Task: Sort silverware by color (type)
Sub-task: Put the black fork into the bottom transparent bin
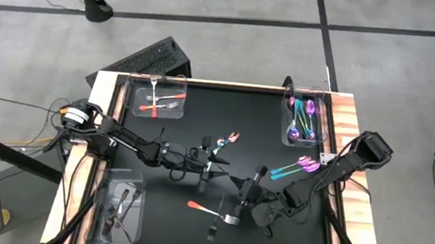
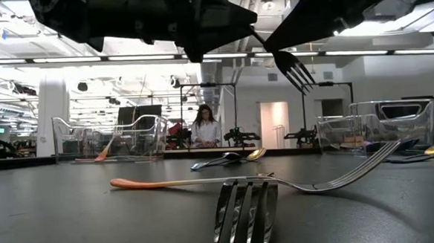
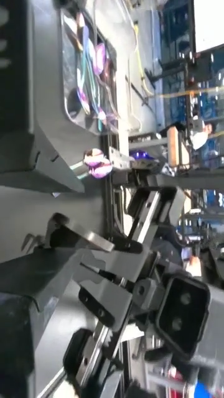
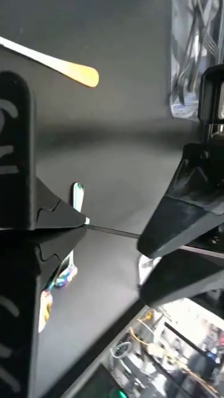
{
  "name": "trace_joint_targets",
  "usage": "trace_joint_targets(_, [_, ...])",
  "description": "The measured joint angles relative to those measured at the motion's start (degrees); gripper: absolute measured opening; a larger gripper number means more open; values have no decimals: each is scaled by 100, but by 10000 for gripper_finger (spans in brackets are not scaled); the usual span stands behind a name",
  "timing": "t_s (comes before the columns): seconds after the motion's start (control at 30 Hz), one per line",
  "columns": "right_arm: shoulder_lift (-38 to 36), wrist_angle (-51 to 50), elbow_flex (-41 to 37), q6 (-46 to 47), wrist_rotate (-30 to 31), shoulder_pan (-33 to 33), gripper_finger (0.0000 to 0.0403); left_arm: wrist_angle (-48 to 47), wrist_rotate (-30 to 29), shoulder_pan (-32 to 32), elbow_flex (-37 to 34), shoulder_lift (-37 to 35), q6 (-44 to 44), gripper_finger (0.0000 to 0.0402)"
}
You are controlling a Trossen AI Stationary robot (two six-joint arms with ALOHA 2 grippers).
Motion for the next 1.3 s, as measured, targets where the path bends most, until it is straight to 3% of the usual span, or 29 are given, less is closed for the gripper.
trace_joint_targets(0.3, [-2,61,0,-160,-8,-33,3,-185,371,42,-2,0,168,22])
trace_joint_targets(0.43, [-2,42,-2,-128,1,-60,24,-687,-155,-32,9,-146,129,5])
trace_joint_targets(0.53, [-15,129,9,218,-35,-151,52,-2064,-993,-114,-17,-566,37,1])
trace_joint_targets(0.67, [-15,126,7,522,163,-315,80,-4906,-2702,-743,351,-1591,-916,1])
trace_joint_targets(0.77, [-15,32,5,664,241,-530,93,-7165,-3189,-1308,804,-2171,-1992,0])
trace_joint_targets(0.87, [-13,43,2,661,166,-837,102,-8636,-2917,-1782,1371,-2611,-3183,0])
trace_joint_targets(0.97, [-11,23,2,631,7,-1245,107,-9665,-2062,-2153,1861,-2876,-4091,0])
trace_joint_targets(1.17, [-11,30,2,642,-962,-1937,109,-10566,-758,-2725,2314,-3185,-5579,0])
trace_joint_targets(1.3, [-11,23,2,761,-1419,-2187,109,-11233,-412,-3117,2308,-3168,-6572,0])
